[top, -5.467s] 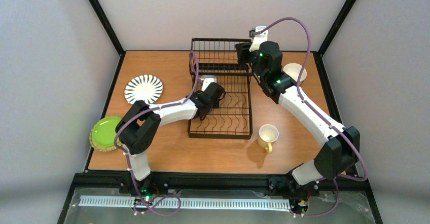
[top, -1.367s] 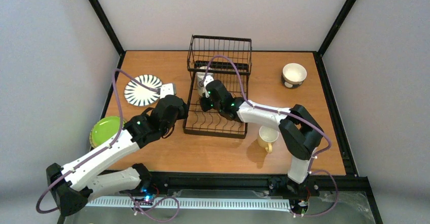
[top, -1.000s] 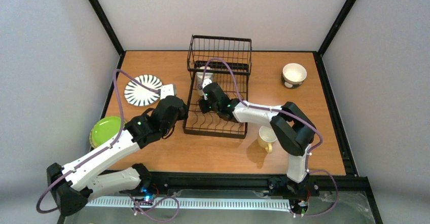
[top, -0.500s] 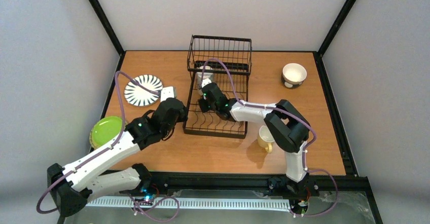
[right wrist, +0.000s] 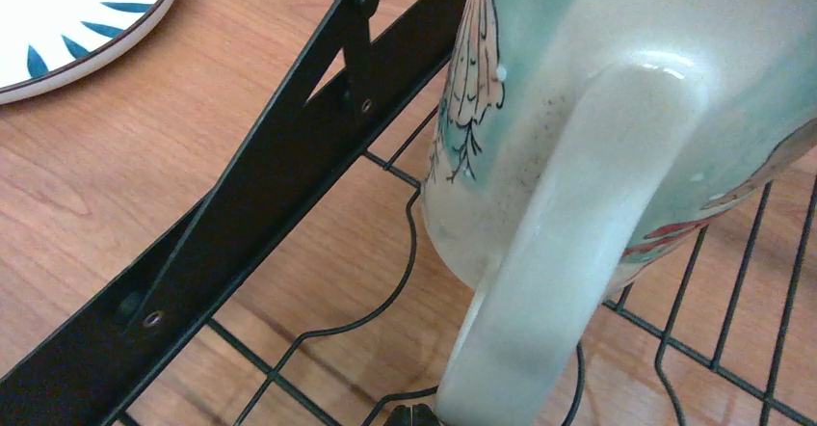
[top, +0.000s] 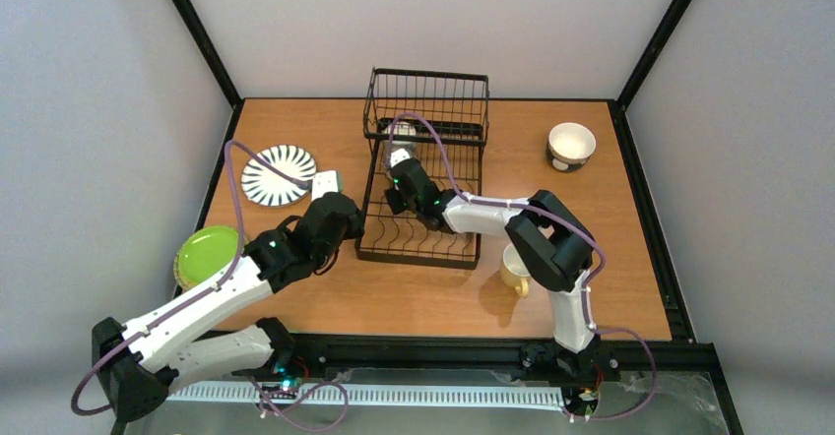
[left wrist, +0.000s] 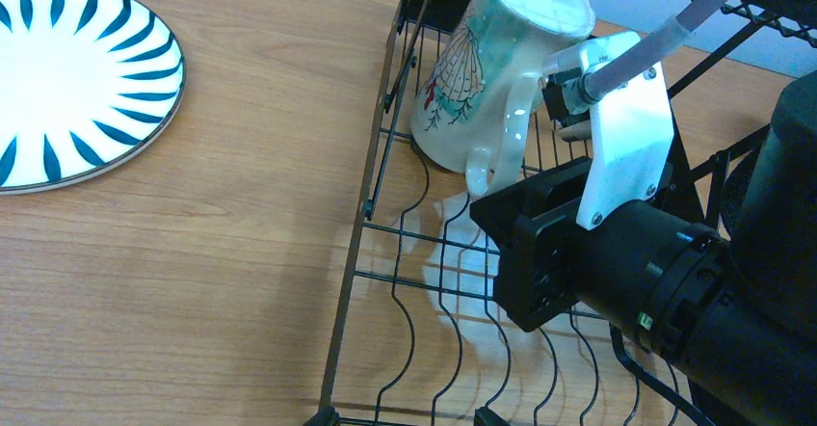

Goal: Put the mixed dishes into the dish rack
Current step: Move the cup to the dish rack.

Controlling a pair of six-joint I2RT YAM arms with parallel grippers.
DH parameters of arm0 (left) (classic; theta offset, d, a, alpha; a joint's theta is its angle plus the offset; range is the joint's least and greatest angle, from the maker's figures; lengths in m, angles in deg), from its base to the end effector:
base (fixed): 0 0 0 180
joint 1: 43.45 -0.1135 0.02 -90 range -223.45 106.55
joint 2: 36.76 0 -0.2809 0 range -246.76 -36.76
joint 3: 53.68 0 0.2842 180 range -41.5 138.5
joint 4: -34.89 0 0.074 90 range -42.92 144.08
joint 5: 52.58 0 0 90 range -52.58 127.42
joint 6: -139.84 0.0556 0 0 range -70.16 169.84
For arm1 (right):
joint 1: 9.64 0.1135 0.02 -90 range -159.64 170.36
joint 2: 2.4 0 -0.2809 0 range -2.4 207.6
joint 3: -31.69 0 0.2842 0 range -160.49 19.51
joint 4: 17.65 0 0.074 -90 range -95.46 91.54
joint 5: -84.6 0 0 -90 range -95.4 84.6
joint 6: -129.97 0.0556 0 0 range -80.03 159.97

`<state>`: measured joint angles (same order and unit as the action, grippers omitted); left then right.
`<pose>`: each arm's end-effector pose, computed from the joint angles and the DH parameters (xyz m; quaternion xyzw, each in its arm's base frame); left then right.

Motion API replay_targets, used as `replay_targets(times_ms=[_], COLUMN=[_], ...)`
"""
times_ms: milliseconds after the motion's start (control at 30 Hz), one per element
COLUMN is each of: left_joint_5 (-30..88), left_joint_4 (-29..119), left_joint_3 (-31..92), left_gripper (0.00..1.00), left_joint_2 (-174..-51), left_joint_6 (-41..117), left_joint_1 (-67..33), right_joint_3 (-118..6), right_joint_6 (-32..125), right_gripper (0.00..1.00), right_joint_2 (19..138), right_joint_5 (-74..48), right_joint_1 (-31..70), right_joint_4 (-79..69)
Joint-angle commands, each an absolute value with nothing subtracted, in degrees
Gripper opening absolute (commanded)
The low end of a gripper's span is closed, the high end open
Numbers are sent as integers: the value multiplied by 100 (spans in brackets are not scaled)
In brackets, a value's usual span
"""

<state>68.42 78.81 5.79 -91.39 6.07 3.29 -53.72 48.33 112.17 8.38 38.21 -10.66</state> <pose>0.1819 -0.1515 0.2898 -0.0923 0.8727 -0.1244 0.4630 0.3375 0.3532 0.1550 -0.2479 0.8515 0.1174 0.4469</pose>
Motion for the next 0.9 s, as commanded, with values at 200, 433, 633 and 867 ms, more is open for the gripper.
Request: replay_targets(times_ms=[200,433,633,867], left_joint_5=[6844,6836,6818,6775], left_joint_4=[7749,7728,7697,7674], left_joint_3=[534,526,515,537], left_gripper=[79,79,79,79], left_joint_2=[-9110,-9168,-9179,-9247], left_joint_6=[511,511,511,537], left_joint_1=[374,374,374,374], right_joint_3=[-5749,-5857,-5880,-5729], right_joint_6=[4484,4432,4372,4335], right_gripper=[2,2,2,2], right_joint_2=[11540,11724,11754,11442], right_joint_5=[1100,1030,932,697], right_joint_1=[3663,3600,3571,3641], right_joint_4=[-1399,-1432,-1426,-1168])
